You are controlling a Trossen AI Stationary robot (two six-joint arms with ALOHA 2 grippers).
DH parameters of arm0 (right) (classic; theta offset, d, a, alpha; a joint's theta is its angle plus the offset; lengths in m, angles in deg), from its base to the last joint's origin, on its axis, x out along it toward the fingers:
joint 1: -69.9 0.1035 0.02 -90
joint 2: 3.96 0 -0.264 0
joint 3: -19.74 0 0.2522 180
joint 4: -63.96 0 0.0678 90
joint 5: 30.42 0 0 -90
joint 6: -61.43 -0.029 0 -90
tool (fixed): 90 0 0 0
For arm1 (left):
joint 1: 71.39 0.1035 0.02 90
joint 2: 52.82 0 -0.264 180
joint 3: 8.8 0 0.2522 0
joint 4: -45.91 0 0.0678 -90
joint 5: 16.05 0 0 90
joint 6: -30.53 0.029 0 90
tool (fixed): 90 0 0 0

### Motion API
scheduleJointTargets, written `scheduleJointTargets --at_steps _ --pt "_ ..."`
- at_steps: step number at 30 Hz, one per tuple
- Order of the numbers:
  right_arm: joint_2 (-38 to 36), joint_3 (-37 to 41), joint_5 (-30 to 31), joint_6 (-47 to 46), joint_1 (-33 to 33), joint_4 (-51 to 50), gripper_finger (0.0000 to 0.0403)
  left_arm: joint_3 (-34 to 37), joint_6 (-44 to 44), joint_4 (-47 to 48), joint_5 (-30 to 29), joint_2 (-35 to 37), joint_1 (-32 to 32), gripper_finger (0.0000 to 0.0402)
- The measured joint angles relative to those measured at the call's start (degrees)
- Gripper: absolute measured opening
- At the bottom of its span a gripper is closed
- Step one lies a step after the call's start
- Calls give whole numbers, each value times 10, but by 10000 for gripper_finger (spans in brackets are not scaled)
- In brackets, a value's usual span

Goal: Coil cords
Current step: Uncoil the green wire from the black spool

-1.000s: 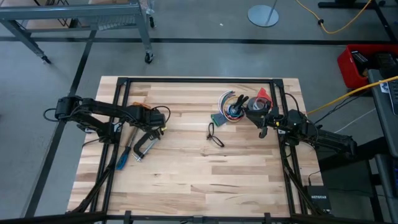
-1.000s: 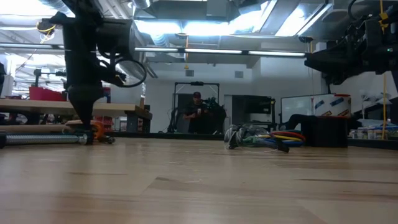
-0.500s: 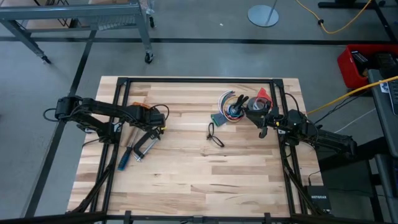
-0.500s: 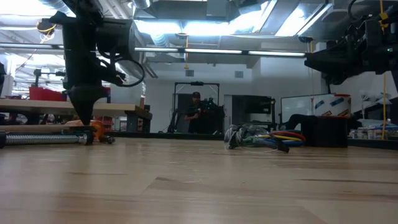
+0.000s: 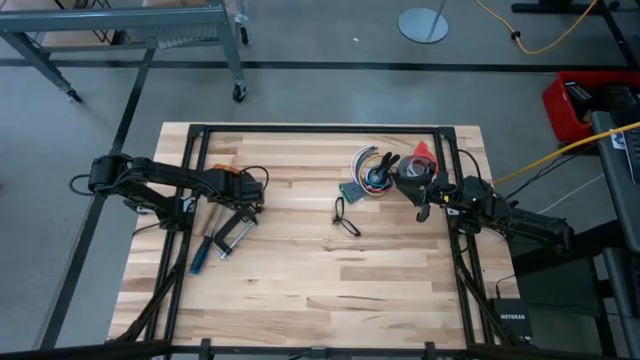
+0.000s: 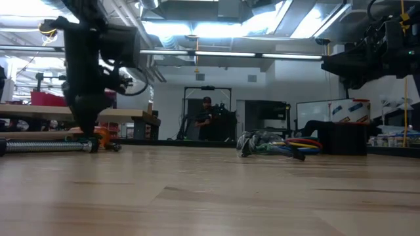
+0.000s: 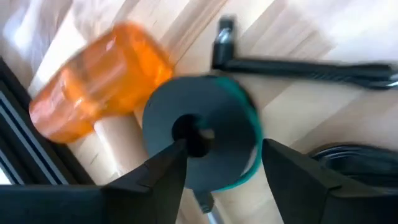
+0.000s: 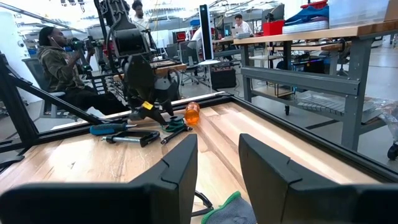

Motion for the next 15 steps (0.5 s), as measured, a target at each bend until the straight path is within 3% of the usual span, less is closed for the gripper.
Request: scheduleJointTargets --at_steps 15 --pt "0 0 0 0 0 0 122 33 41 -61 0 0 14 173"
